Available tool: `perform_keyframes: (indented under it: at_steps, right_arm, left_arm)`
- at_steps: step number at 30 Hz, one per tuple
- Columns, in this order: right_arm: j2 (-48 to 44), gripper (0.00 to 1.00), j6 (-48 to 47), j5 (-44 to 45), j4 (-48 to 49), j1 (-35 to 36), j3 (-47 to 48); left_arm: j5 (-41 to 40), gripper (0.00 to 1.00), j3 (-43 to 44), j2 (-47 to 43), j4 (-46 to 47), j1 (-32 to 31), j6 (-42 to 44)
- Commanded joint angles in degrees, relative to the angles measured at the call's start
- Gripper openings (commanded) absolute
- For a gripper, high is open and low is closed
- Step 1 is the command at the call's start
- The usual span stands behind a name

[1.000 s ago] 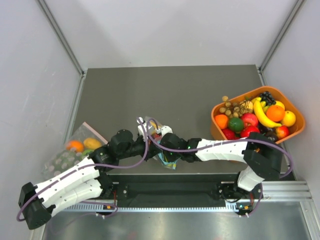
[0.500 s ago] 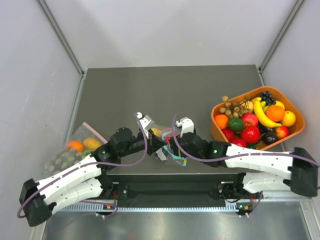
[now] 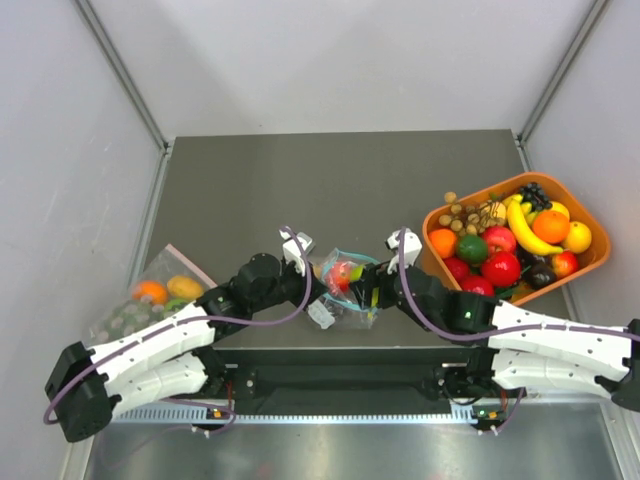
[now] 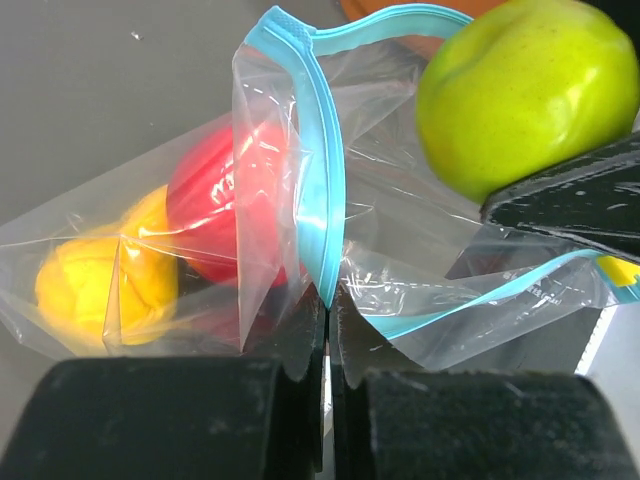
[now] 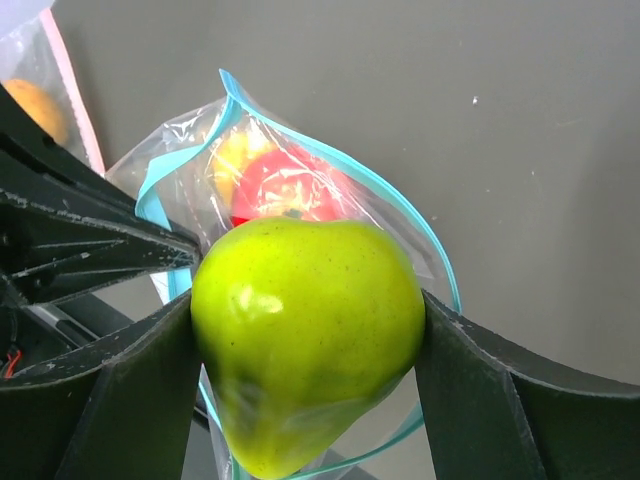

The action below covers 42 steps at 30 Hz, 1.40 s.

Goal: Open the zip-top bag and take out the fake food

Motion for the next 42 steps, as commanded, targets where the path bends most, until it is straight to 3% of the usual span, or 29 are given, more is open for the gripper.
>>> perform_keyframes:
  at_steps: [1,7,11,21,28,32,36,42]
  right_arm:
    - [-4.12,0.48,-0.92,-0.55,7.63,0.77,-2.54]
    - [-9.49,0.50,-3.20,0.58,15.21,0.68,-6.69]
    - [-7.47,0.50,-6.44,2.43,16.26,0.68,-4.58]
    - [-0.10,0.51,-11.90,0.59,29.97,-0.81,-1.77]
    - [0.88,0.51,-14.79,0.41,29.90,-2.57,2.18]
    - [-1.75,0.51,-15.95,-0.02,24.29,-8.01,3.86]
    - [-9.20,0.51,-17.17,-3.71,19.36,-20.29,4.30]
    - [-18.71,0.52,-22.97,-0.57,8.99,-33.66,8.34]
  left_arm:
    - [-0.86,0.00,0.57,1.49,2.16,0.25,0.19]
    - [1.60,0.00,0.48,4.75,5.06,0.25,-0.60]
    - [2.92,0.00,0.66,6.24,6.82,0.25,-1.04]
    - [4.86,0.00,1.27,6.60,10.34,0.17,-2.36]
    - [4.77,0.00,1.10,7.21,10.69,0.17,-2.54]
    - [4.60,0.00,1.10,6.95,10.34,0.17,-2.45]
    - [3.81,0.00,1.10,5.90,9.63,0.17,-1.84]
    - [2.93,0.00,1.45,5.19,8.14,0.17,-0.96]
